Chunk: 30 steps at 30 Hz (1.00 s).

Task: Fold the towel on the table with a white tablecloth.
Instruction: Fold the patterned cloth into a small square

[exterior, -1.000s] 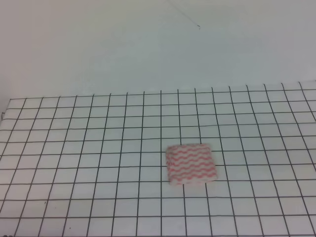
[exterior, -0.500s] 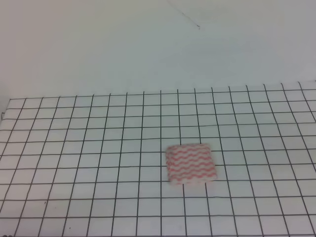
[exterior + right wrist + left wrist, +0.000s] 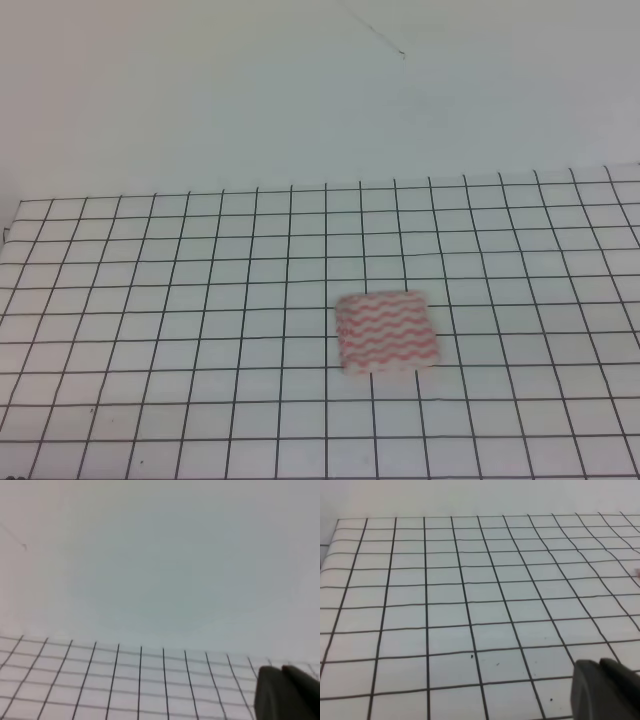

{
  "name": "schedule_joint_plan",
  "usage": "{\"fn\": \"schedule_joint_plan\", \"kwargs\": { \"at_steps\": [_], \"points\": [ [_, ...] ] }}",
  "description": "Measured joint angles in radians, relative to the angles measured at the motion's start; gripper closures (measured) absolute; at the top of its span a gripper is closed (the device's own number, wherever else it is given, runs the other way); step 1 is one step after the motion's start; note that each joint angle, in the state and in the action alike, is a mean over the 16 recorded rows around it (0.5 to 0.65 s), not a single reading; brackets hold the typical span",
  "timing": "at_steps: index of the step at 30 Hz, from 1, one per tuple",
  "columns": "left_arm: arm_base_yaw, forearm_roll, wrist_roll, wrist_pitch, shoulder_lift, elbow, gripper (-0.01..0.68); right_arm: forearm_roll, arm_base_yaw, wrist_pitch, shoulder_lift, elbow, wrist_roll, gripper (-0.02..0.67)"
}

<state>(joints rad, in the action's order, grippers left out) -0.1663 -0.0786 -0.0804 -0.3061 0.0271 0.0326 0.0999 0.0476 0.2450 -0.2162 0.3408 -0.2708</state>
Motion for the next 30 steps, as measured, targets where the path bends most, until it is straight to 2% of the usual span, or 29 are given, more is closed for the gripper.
{"fn": "schedule_joint_plan", "kwargs": {
  "at_steps": [5, 13, 23, 30],
  "points": [
    [0.0, 0.0, 0.0, 0.0, 0.0, 0.0, 0.672, 0.017, 0.041, -0.045, 0.125, -0.149, 0.002, 0.652],
    [0.0, 0.0, 0.0, 0.001, 0.0, 0.0, 0.672, 0.052, 0.049, -0.04, 0.223, -0.315, 0.001, 0.652],
    [0.0, 0.0, 0.0, 0.001, -0.001, 0.0, 0.672, 0.06, 0.049, 0.09, 0.235, -0.344, -0.001, 0.652],
    [0.0, 0.0, 0.0, 0.001, -0.001, 0.0, 0.672, 0.057, 0.049, 0.119, 0.235, -0.344, -0.001, 0.652]
  ]
}}
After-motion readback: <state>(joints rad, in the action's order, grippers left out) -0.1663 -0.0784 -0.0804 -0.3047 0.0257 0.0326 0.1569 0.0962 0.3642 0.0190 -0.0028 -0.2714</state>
